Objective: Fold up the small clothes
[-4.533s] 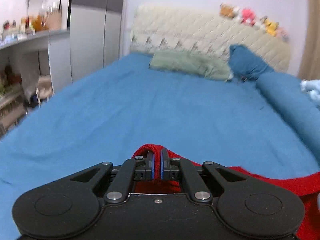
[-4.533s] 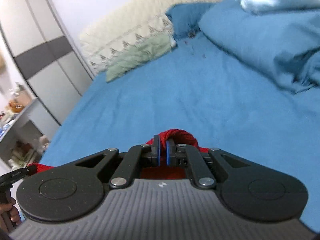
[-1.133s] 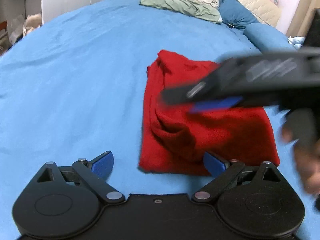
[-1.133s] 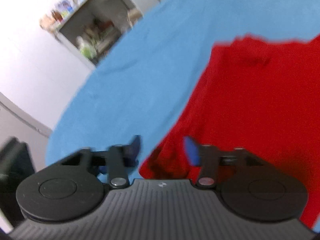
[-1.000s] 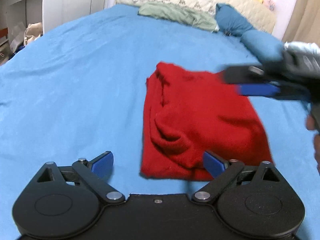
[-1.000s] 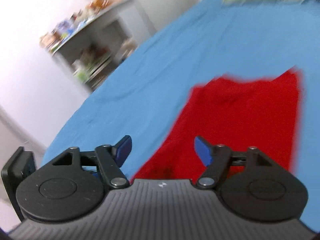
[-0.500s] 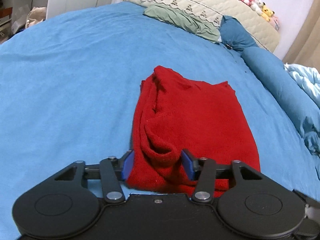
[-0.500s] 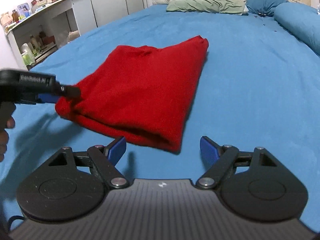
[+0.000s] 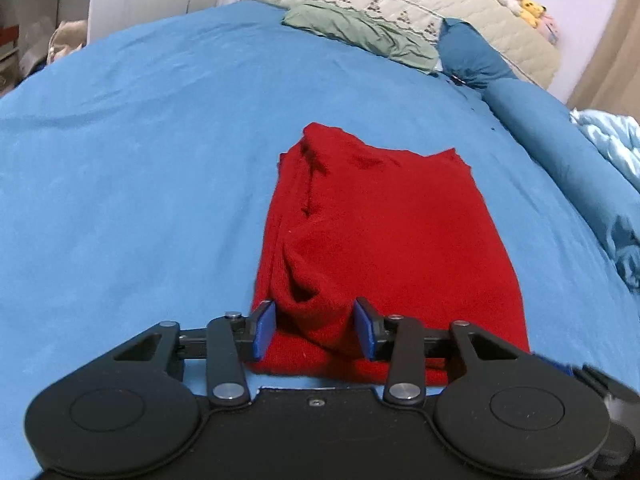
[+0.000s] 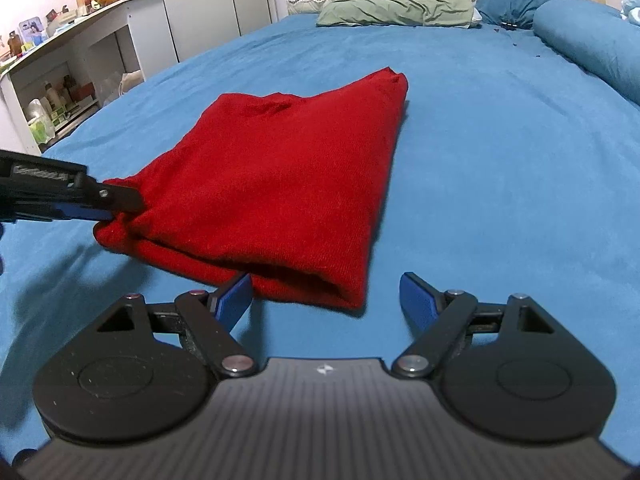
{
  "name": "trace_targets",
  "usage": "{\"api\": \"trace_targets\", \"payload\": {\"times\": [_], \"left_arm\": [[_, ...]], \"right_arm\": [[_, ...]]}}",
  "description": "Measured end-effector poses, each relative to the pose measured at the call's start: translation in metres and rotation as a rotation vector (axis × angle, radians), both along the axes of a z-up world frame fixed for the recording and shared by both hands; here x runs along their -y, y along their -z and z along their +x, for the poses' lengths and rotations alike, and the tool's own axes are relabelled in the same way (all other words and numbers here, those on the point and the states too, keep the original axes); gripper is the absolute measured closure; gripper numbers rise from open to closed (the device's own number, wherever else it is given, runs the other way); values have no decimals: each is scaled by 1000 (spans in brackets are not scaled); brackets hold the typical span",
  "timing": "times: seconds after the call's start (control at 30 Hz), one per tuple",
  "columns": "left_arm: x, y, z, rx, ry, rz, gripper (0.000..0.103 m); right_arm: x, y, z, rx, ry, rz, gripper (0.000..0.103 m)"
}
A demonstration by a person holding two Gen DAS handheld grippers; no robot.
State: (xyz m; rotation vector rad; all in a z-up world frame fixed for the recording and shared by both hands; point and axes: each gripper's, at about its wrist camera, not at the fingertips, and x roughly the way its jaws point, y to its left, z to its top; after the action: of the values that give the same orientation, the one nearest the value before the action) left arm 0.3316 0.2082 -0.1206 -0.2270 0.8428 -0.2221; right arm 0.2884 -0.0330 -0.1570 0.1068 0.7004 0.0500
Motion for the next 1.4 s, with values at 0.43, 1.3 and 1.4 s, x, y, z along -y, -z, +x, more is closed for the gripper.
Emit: {"api": "trace_targets", "payload": {"times": [0.43, 1.3, 1.4], "left_arm": [[-21, 22, -10, -15, -82, 7, 94], [-27, -34, 89, -43, 66, 13, 8], [-28, -18, 107, -99, 91, -35, 8]], "right_arm": [[12, 9, 7, 3, 104, -98, 8], [87, -75, 68, -149, -2, 188, 0], [90, -56, 95, -186, 30, 276, 0]]}}
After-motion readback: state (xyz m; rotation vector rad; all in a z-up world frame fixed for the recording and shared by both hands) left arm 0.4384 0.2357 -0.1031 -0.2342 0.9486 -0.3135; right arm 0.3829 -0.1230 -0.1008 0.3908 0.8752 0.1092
